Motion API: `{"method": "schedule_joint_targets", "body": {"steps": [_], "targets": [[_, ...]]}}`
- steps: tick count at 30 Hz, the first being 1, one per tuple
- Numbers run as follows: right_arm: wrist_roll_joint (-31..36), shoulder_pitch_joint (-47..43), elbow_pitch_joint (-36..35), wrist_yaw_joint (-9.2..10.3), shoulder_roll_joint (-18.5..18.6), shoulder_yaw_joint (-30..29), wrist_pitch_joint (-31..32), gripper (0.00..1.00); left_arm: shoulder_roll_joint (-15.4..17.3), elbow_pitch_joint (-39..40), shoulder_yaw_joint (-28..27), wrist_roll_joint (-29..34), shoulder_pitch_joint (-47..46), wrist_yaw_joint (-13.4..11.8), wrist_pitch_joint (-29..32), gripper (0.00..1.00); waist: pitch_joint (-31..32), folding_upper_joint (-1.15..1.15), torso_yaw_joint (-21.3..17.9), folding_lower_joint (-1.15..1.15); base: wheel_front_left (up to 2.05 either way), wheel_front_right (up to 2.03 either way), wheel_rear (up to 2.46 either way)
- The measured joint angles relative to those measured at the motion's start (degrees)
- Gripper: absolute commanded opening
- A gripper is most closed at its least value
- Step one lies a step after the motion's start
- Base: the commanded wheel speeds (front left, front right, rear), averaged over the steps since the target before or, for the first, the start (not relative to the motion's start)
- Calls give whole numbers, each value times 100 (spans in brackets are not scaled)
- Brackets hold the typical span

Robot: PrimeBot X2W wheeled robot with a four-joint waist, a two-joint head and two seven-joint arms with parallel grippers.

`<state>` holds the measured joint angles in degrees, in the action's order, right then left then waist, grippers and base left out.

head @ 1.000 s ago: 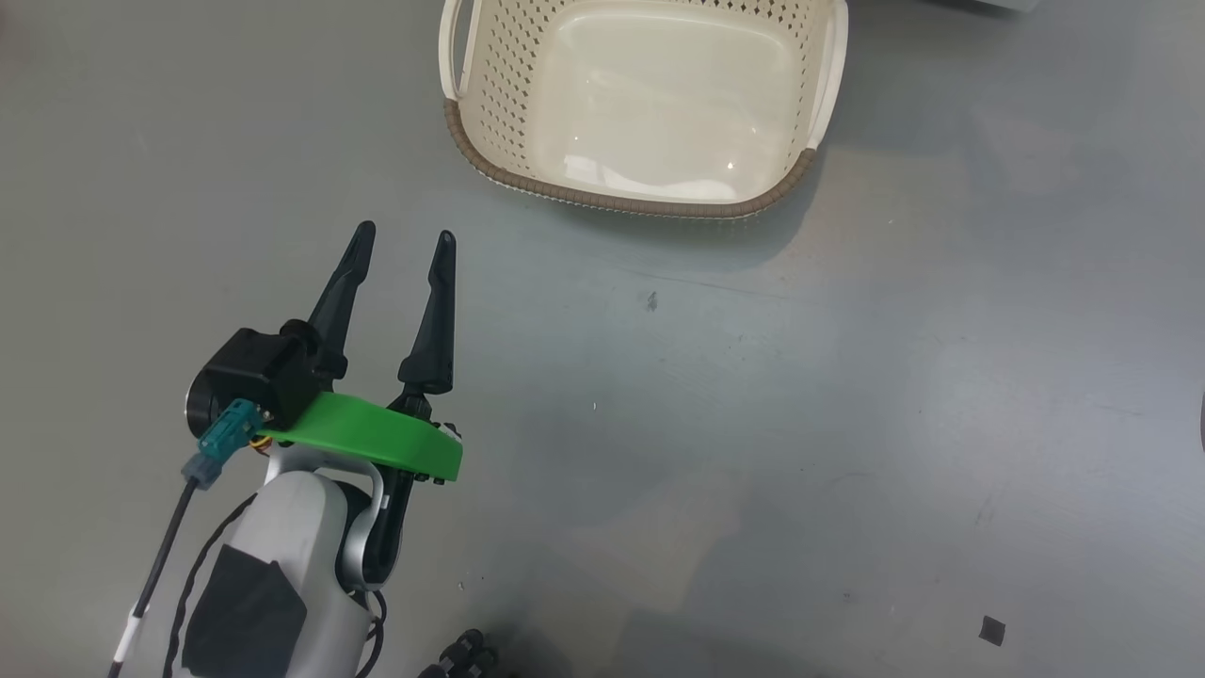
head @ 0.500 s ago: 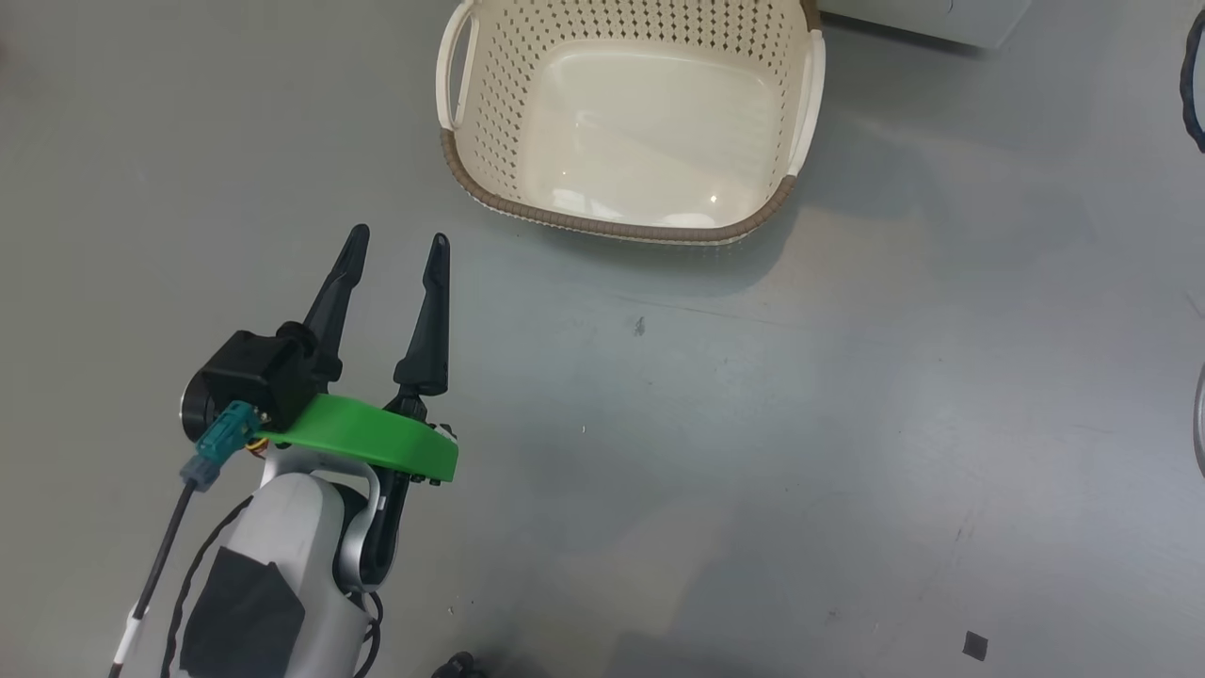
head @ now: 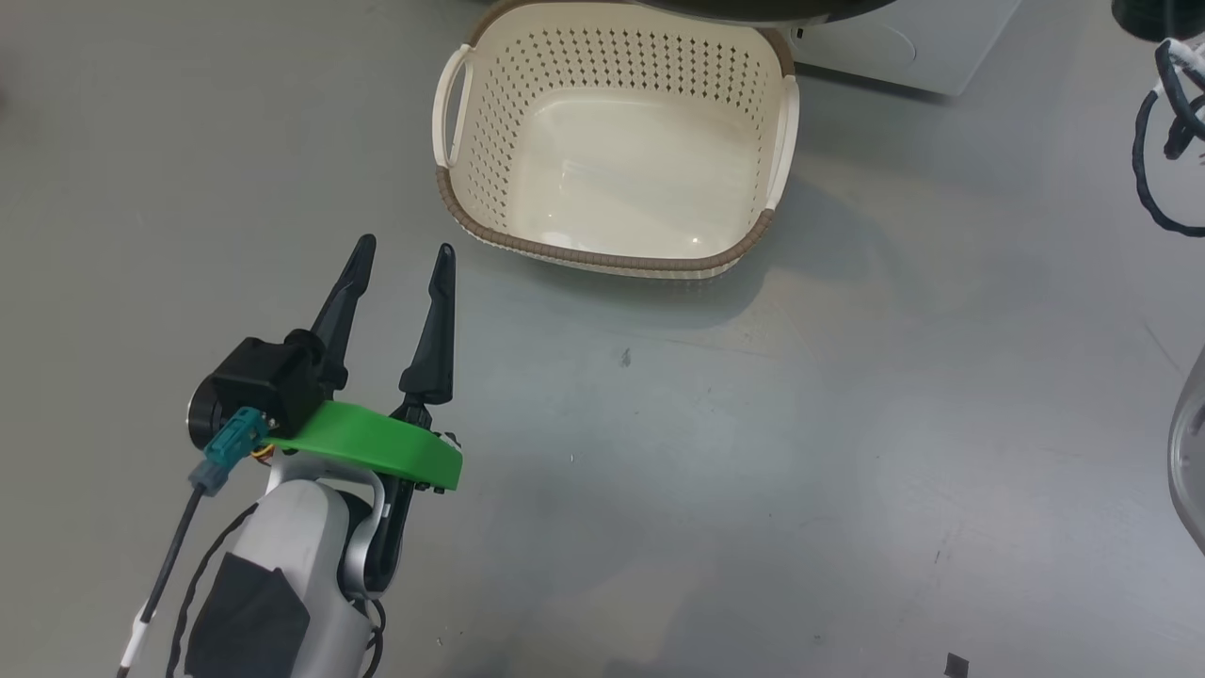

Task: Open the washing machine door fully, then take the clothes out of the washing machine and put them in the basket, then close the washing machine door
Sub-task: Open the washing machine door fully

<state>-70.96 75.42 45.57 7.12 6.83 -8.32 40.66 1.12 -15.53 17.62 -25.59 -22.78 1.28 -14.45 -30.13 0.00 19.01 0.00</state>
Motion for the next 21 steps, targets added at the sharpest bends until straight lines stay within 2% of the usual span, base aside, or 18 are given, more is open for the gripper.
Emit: {"method": "schedule_joint_targets", "body": {"steps": [21], "targets": [[-214, -666, 248, -143, -167, 182, 497, 0, 5, -53, -23, 46, 270, -58, 0, 100, 515, 0, -90, 0, 0, 0, 0]]}}
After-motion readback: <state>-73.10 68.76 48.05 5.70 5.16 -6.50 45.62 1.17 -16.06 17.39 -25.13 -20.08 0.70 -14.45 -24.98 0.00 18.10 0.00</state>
